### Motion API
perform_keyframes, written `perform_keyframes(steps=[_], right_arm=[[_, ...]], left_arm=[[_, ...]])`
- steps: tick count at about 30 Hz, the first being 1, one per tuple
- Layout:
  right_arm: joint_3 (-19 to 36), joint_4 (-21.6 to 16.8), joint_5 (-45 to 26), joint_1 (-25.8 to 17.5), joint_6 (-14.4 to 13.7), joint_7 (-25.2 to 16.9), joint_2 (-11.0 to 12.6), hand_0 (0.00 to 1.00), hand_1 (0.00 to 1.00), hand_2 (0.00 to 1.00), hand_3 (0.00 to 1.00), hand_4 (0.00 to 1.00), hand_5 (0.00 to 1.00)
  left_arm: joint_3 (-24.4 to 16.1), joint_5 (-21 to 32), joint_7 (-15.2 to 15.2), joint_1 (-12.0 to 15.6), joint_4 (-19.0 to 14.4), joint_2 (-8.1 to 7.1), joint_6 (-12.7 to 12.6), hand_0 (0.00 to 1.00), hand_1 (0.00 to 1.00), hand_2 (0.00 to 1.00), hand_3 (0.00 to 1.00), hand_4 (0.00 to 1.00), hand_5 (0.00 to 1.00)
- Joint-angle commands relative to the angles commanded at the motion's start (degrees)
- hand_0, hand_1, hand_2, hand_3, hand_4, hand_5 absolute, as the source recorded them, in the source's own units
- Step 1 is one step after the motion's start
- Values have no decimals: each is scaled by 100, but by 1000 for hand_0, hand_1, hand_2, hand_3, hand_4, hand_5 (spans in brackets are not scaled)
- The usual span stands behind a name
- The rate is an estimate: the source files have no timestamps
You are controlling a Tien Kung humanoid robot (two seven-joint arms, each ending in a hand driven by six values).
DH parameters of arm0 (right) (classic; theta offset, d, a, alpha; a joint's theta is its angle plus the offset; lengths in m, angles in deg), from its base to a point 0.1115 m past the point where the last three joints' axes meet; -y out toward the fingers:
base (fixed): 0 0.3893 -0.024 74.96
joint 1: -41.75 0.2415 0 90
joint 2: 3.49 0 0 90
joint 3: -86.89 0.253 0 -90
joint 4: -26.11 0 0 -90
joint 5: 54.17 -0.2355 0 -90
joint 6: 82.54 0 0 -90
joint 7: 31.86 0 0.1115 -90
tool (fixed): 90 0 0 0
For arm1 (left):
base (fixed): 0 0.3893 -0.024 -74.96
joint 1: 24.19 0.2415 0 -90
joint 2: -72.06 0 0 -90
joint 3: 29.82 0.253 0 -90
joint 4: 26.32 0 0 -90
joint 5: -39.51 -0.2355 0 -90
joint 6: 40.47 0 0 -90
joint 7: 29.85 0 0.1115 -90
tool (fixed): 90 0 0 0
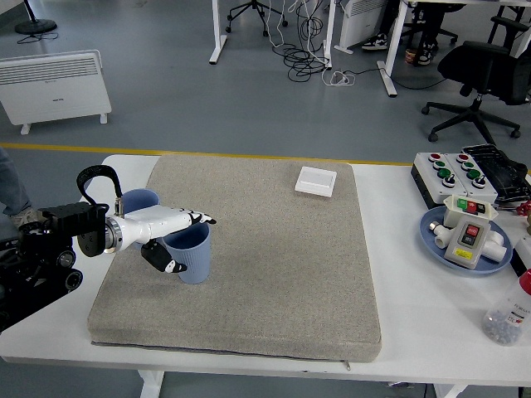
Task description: Push cup pick cup insert cup
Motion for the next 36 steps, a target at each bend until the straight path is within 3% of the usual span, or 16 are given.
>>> perform_keyframes(steps=[2, 3, 8, 9, 14, 15, 20, 28, 33, 36], right_arm=[[3, 0, 4, 1, 1, 1, 0, 680, 593, 602, 584, 119, 545], [2, 0, 6, 2, 2, 1, 1, 680, 593, 602, 584, 120, 544], [9, 0, 17, 3, 3, 3, 1, 680, 593, 602, 584, 120, 544], [11, 0, 18, 4, 3, 3, 0, 680, 593, 602, 584, 120, 542], [13, 0, 3, 7, 1, -1, -1, 680, 593, 602, 584, 120, 542], [12, 0, 2, 7, 1, -2, -1, 680, 593, 600, 584, 120, 542], [13, 0, -1, 9, -3, -5, 3, 680, 593, 600, 584, 120, 542], [30, 0, 6, 6, -6, -4, 12, 680, 593, 598, 584, 120, 542], [30, 0, -1, -13, -5, -5, 18, 680, 591, 599, 584, 121, 541], [25, 0, -10, -29, -7, -7, 16, 680, 591, 599, 584, 121, 541]], left_arm=[[-5, 2, 30, 4, -7, -17, -19, 485, 669, 935, 907, 627, 2], [-6, 6, 43, 3, -6, -21, -23, 465, 613, 799, 798, 565, 2], [-24, 43, 76, 8, -17, -29, -30, 465, 613, 799, 798, 565, 2], [-33, 69, 78, 12, -31, -35, -22, 464, 542, 557, 612, 482, 2], [-98, 166, 42, 39, -137, -81, 25, 464, 542, 557, 612, 482, 2], [-108, 175, 30, 41, -158, -89, 34, 467, 522, 507, 543, 422, 2], [-244, 218, -148, 63, -415, -195, 110, 467, 522, 507, 543, 422, 2], [-841, 169, -523, 101, -1162, -572, 250, 480, 497, 483, 527, 391, 2], [-1174, 125, -792, -8, -1636, -834, 368, 497, 489, 476, 523, 388, 2], [-1239, 105, -868, -111, -1749, -914, 413, 497, 489, 476, 523, 388, 2]])
